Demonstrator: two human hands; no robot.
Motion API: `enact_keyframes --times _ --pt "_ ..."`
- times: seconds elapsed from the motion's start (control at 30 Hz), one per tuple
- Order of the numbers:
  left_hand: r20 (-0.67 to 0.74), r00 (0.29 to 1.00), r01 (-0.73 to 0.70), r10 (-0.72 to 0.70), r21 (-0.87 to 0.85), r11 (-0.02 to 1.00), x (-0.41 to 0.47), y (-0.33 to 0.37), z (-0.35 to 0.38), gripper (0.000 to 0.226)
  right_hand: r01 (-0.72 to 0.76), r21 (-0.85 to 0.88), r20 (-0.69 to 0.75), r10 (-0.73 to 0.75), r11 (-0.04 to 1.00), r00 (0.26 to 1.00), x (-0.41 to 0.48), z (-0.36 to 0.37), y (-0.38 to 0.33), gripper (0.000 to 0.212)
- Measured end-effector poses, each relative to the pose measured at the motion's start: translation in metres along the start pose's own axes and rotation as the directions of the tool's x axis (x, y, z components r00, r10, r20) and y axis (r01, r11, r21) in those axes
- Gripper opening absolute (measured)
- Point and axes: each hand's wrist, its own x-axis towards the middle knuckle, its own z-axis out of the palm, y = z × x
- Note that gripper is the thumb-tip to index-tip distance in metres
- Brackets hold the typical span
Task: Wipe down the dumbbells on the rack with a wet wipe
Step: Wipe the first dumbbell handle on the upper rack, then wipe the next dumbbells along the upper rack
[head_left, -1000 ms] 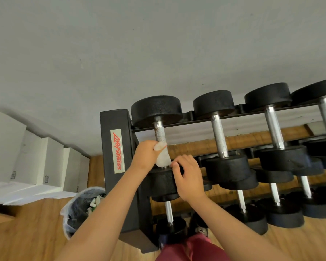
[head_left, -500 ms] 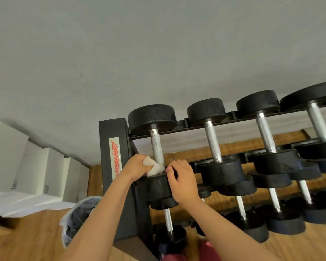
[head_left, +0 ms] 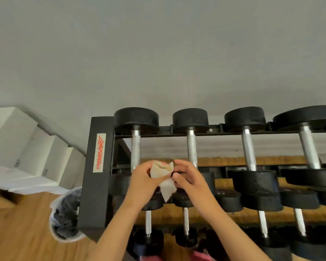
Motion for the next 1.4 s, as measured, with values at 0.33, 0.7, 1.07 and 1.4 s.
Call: enact_keyframes --times 0.33,0.7,1.07,1.4 --pt "0.187 0.978 0.071 -0.088 0.097 0.993 -0.012 0.001 0.130 0.056 -0.067 -0.071 -0.026 0.066 0.995 0.998 -0.013 -0.112 0.005 0.002" --pt "-0.442 0.871 0.237 -0.212 0.000 0.972 0.040 -0.049 0.144 0.016 0.042 -0.126 -0.291 -0.078 0.991 0.954 0.083 -0.144 -0.067 0.028" --pt "-0.526 0.818 0.274 -0.234 -0.002 0.962 0.049 -0.060 0.149 0.012 0.176 -0.490 -0.249 -0.330 0.854 0.911 0.166 -0.112 -0.069 0.010" --pt "-0.548 0.821 0.205 -0.160 0.021 0.978 0.050 -0.073 0.152 0.019 0.297 -0.559 -0.208 -0.478 0.774 0.853 0.144 -0.110 0.008 0.045"
